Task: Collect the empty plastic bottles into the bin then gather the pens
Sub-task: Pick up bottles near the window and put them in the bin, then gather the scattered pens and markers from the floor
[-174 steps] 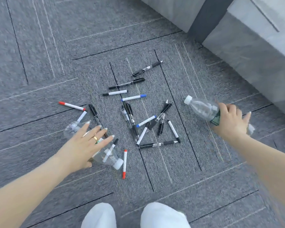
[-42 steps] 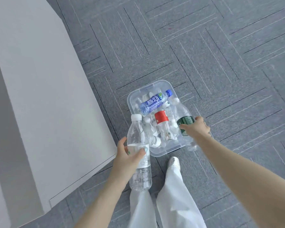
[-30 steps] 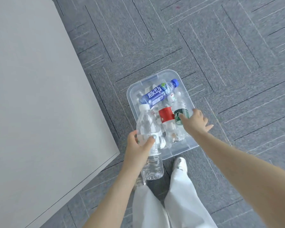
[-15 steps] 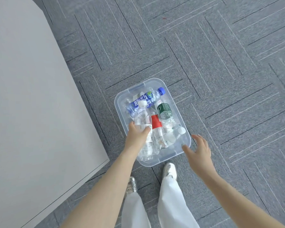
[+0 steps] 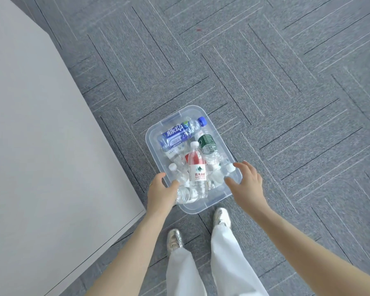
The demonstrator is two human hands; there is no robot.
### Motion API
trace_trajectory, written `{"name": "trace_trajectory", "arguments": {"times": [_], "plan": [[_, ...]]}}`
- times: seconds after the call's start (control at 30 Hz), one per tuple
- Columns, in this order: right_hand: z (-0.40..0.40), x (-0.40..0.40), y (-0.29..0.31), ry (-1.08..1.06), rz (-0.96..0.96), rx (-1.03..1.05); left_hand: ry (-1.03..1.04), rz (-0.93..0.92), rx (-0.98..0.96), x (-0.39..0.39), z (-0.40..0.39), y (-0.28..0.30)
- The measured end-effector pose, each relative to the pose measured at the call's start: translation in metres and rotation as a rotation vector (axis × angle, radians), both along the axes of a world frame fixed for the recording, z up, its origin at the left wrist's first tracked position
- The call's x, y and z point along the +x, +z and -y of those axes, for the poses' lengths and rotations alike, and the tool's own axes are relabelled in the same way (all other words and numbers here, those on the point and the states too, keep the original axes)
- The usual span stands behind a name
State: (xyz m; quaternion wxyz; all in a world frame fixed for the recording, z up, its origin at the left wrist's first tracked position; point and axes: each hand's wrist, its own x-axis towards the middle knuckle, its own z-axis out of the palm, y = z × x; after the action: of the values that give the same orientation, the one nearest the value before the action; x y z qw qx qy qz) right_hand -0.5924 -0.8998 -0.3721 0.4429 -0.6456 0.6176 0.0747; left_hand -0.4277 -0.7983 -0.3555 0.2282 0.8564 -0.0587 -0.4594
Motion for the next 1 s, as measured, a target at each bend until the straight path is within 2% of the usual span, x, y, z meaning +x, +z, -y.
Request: {"name": "trace_trajectory", "arguments": {"times": [0.27,0.47,0.57,0.8,1.0], "plan": [[0.015,-0.009,0.083,-0.056,-0.002,-0.119,-0.231,0.009,-0.139,0.003,0.015,0.094],[0.008,-0.031,0.176,0.119,-0.164,-0.388,-0.472,0.016,-0.264,0.001,0.037,0.167],[-0.012,-0.046,0.234,0.135,-0.214,-0.463,-0.583,0.003,-0.322,-0.008,0.041,0.206],[-0.092,-0.119,0.342,-0.056,-0.341,-0.480,-0.859,-0.040,-0.433,-0.050,0.018,0.289],[-0.188,-0.209,0.399,-0.373,-0.459,-0.516,-1.085,-0.097,-0.496,-0.126,-0.007,0.330]]}}
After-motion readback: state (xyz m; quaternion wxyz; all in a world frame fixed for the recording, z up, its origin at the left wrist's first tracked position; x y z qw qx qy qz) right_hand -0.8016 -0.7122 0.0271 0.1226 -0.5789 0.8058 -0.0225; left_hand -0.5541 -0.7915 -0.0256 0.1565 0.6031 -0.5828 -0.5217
